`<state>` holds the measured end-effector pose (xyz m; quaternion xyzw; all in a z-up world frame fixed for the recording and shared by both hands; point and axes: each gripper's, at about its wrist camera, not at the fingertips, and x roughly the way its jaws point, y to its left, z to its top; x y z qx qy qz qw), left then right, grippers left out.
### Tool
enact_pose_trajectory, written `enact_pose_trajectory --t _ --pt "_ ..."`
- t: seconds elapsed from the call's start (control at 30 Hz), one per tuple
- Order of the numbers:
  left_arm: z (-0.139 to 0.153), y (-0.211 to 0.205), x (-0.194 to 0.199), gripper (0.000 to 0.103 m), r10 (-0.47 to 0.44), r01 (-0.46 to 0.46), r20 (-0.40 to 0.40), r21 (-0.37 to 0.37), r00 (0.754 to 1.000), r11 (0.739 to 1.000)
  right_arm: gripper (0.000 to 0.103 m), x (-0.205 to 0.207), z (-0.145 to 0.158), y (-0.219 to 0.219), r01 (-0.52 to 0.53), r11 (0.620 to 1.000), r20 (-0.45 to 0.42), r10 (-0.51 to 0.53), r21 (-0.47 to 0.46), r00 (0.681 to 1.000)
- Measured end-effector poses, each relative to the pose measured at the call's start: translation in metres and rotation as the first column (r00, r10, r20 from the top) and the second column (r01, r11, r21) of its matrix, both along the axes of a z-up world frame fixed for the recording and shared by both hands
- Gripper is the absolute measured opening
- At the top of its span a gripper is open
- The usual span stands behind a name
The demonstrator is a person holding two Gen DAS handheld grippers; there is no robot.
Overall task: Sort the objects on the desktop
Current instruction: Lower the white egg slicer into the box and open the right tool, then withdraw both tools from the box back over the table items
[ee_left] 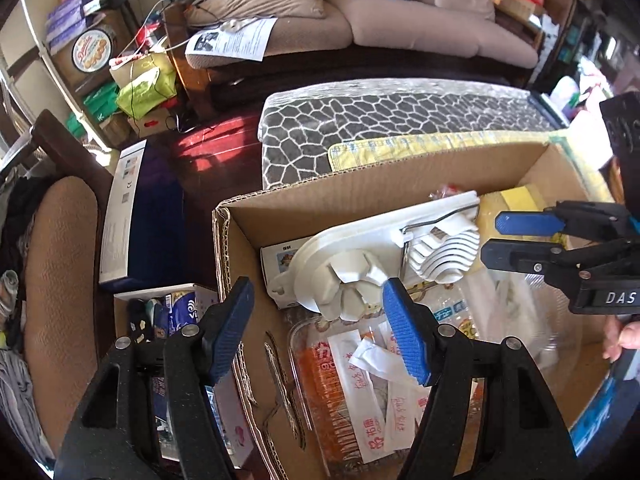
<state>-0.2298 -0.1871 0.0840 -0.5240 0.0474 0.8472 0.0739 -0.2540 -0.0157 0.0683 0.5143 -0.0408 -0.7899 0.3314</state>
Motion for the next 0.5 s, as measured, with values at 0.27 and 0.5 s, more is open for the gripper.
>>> enact_pose_trajectory --t 0.27,0.5 --pt "0.011 0.000 0.018 0.083 0.012 -0.014 0.017 0.069 1.000 0.998 0.071 0.005 0.015 0.020 0.034 0.999 -0.023 -0.034 -0.003 0.999" --pt "0.017 0.010 0.040 0.100 0.034 -0.037 0.027 0.105 0.999 0.994 0.086 0.023 0.034 0.046 0.063 0.998 -0.067 -0.062 0.016 0.996"
